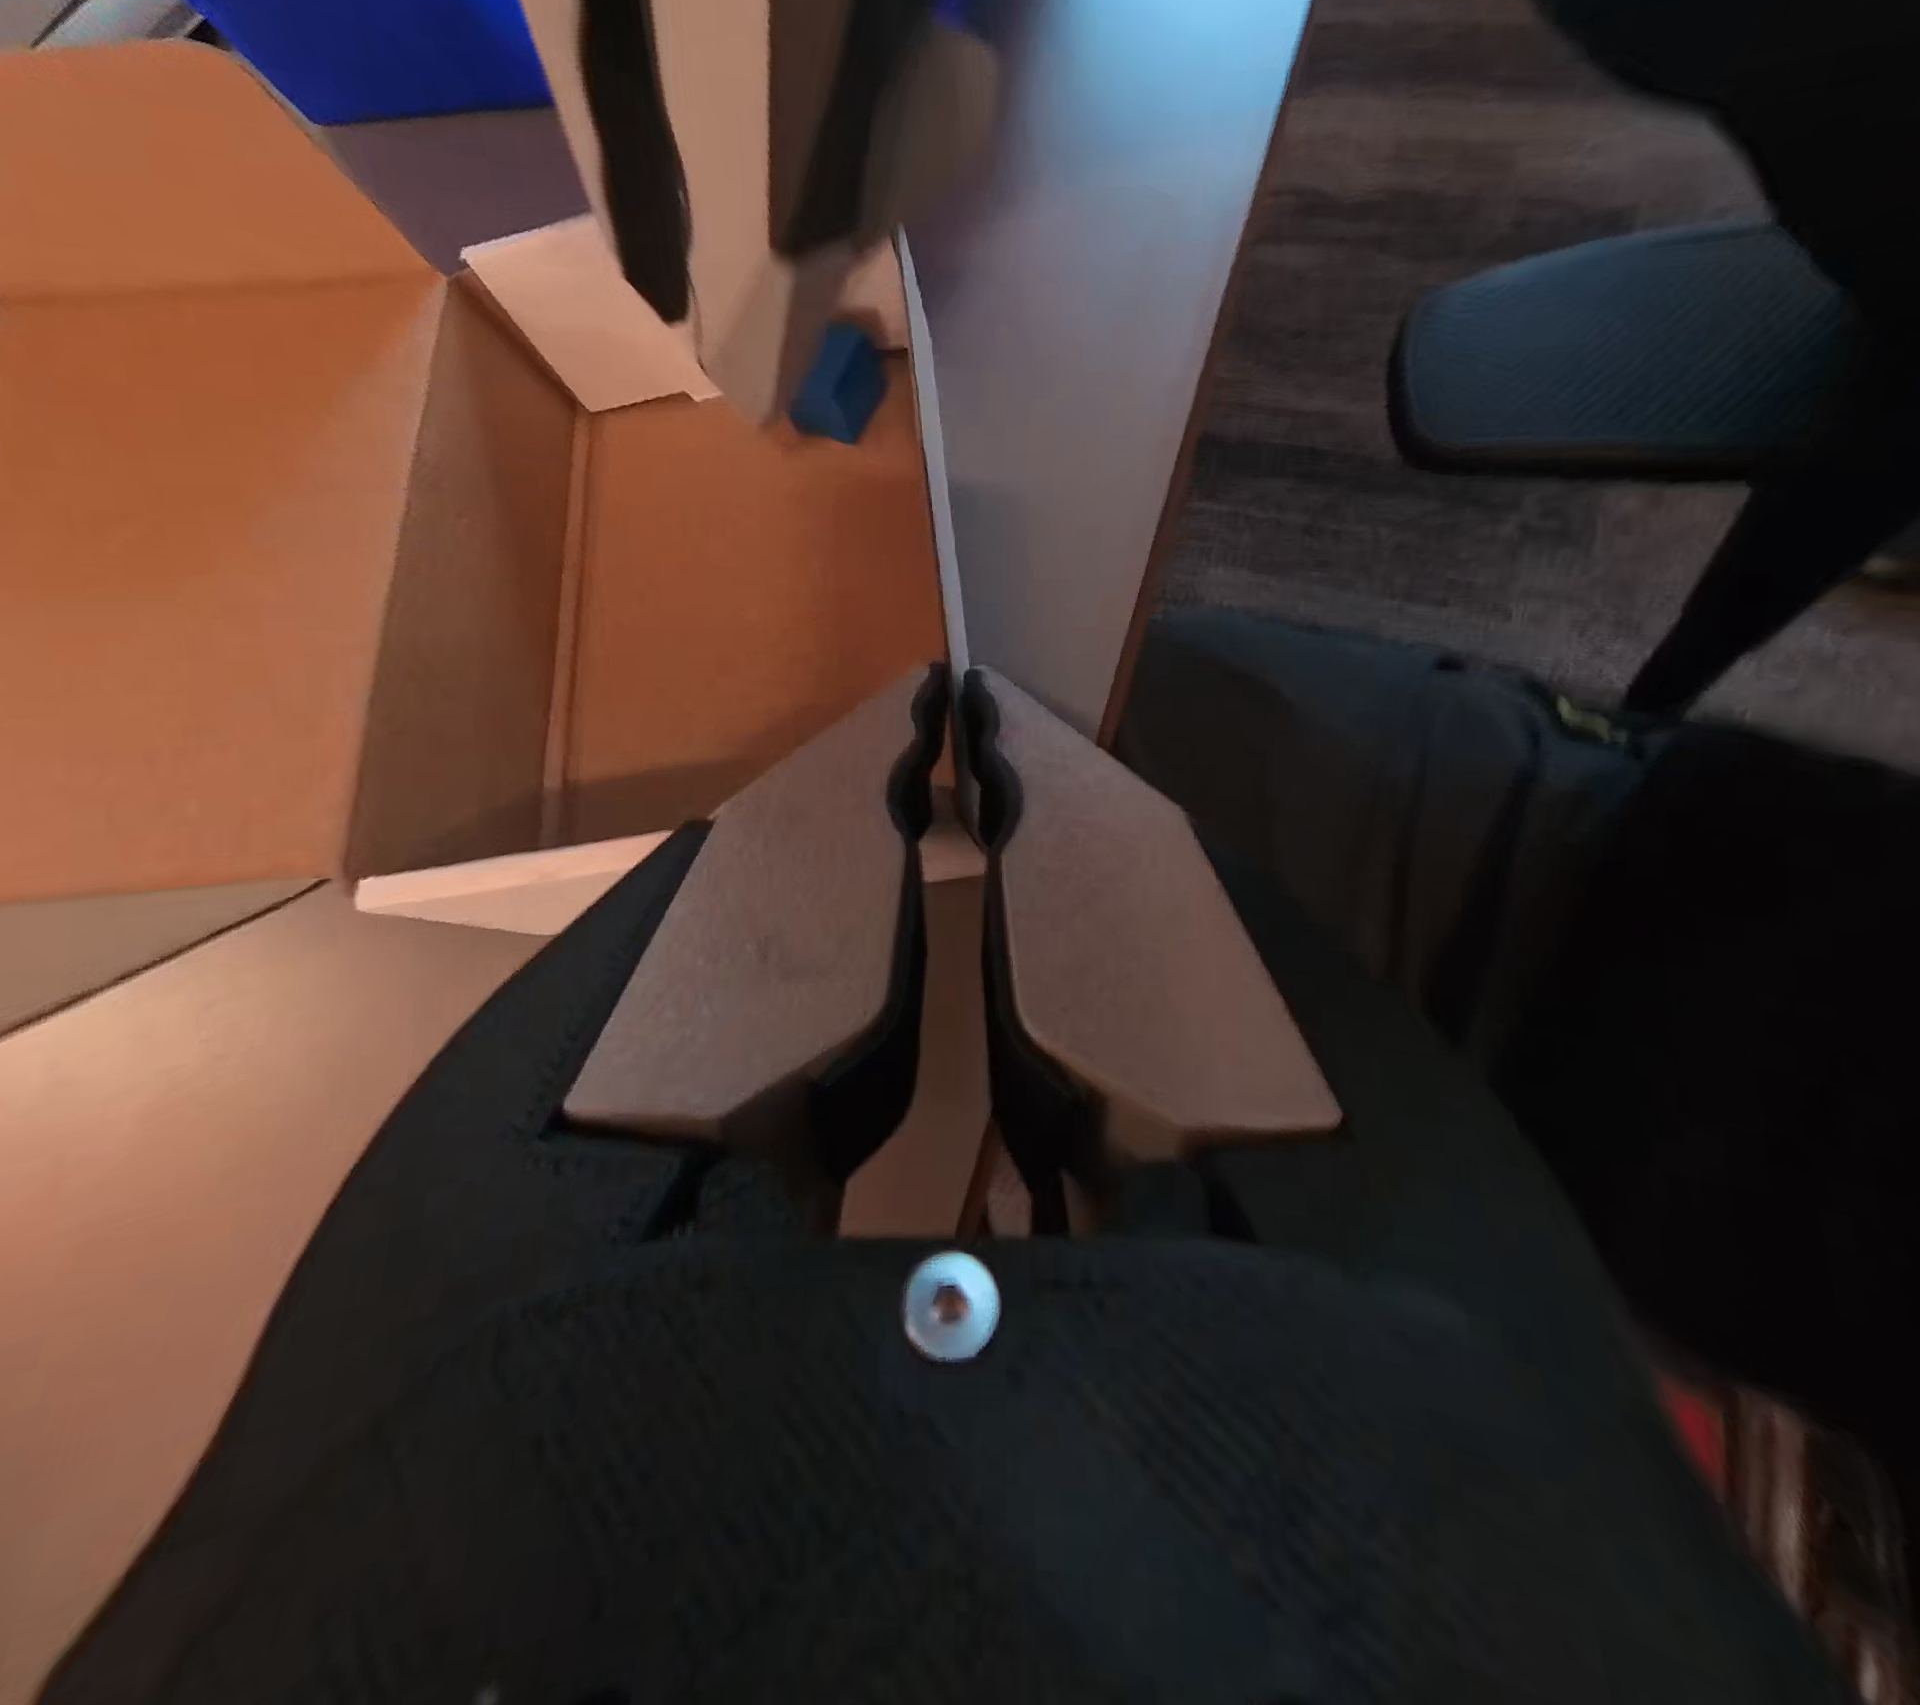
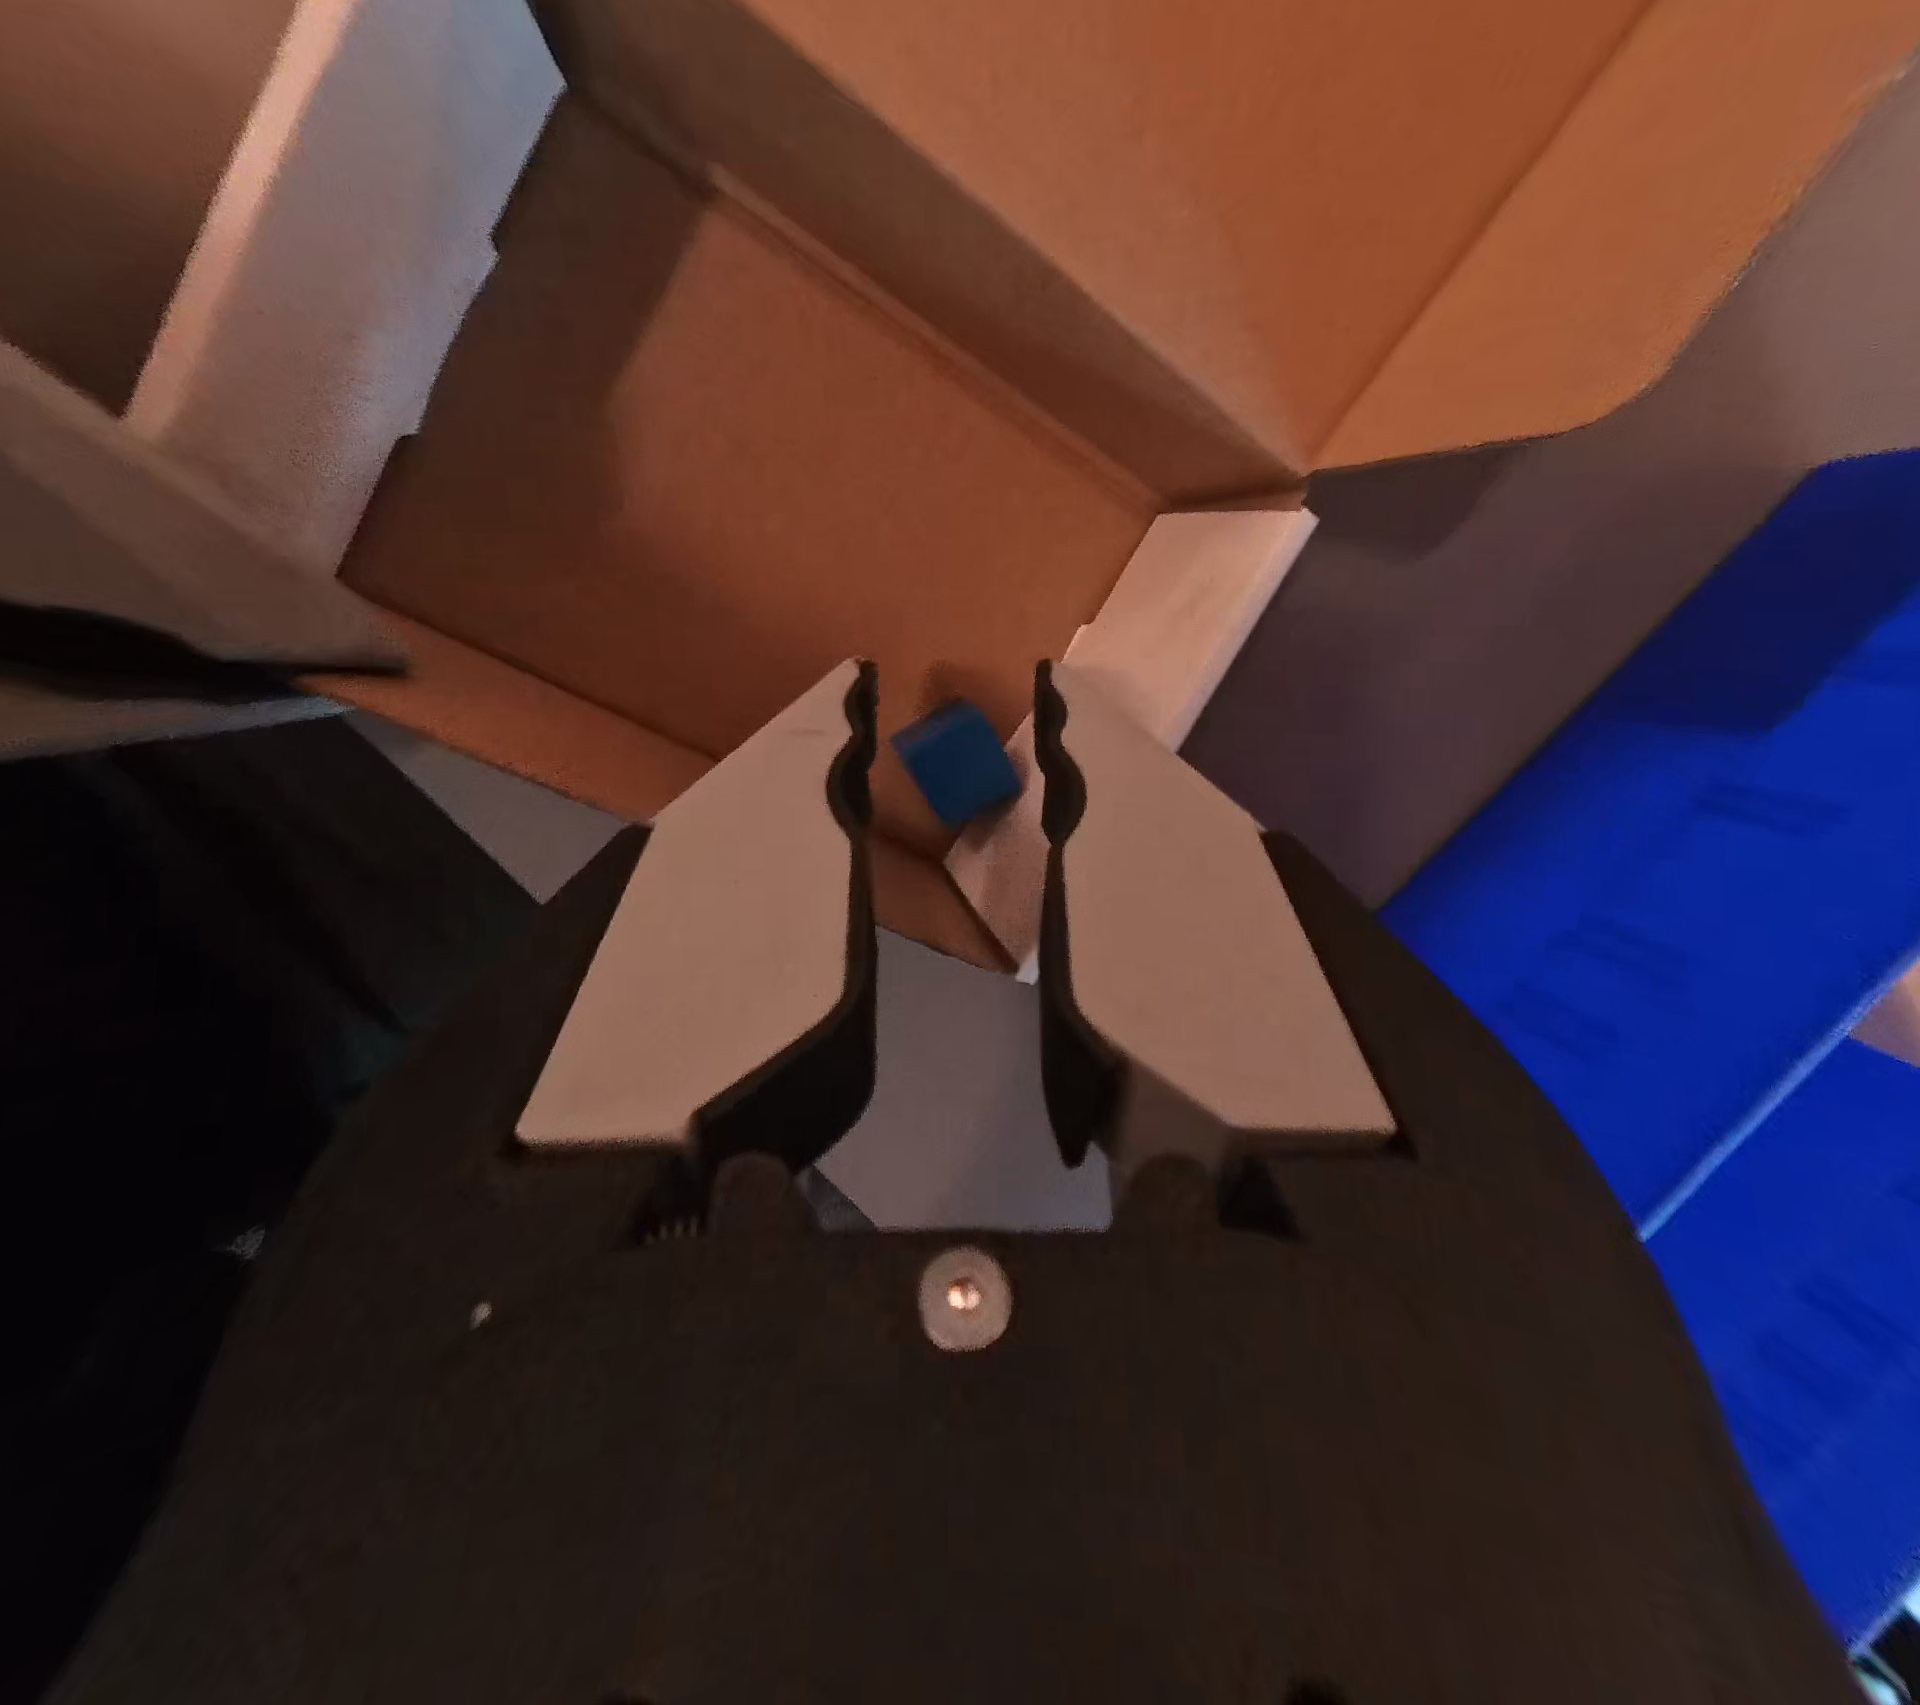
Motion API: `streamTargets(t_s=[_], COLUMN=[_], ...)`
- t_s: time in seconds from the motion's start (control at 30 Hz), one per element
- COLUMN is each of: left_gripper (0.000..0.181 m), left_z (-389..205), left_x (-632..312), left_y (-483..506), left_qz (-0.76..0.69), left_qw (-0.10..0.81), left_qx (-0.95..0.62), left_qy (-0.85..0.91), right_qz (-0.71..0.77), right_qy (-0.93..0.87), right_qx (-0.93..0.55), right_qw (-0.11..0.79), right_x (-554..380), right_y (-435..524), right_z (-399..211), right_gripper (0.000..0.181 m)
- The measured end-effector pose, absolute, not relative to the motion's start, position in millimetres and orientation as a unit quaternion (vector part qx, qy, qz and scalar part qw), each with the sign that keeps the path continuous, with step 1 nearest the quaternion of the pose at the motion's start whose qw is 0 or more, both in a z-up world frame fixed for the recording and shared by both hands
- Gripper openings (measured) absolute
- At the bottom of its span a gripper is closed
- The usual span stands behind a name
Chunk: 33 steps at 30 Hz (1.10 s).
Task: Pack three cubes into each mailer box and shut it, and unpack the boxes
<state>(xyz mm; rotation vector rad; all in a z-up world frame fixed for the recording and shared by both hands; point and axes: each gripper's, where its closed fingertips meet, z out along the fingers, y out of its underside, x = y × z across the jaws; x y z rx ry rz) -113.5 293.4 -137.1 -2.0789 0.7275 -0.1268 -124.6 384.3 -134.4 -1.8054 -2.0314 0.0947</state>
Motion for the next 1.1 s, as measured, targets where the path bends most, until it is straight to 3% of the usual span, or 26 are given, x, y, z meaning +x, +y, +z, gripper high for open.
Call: streamTargets(t_s=[0.43, 0.63, 0.9, 1.03, 1.1], left_gripper=[0.0, 0.0, 0.001, 0.001, 0.001], left_z=[-134, -134, -135, -135, -135], left_x=[-99, -99, -99, -98, -98], left_y=[307, 309, 309, 309, 309], left_qz=[-0.101, -0.086, -0.066, -0.061, -0.064], left_qw=[0.473, 0.467, 0.467, 0.467, 0.467], left_qx=[-0.846, -0.851, -0.853, -0.852, -0.852], left_qy=[0.224, 0.223, 0.225, 0.228, 0.228], right_qz=[-0.077, -0.081, -0.109, -0.078, -0.034], right_qy=[-0.681, -0.677, -0.626, -0.635, -0.645], right_qx=[-0.708, -0.729, -0.772, -0.768, -0.761], right_qw=[0.173, 0.057, -0.01, -0.03, -0.056], right_x=[-98, -96, -81, -86, -92], right_y=[409, 401, 401, 391, 377], right_z=[-152, -158, -165, -170, -172], right_gripper=[0.028, 0.04, 0.023, 0.025, 0.009])
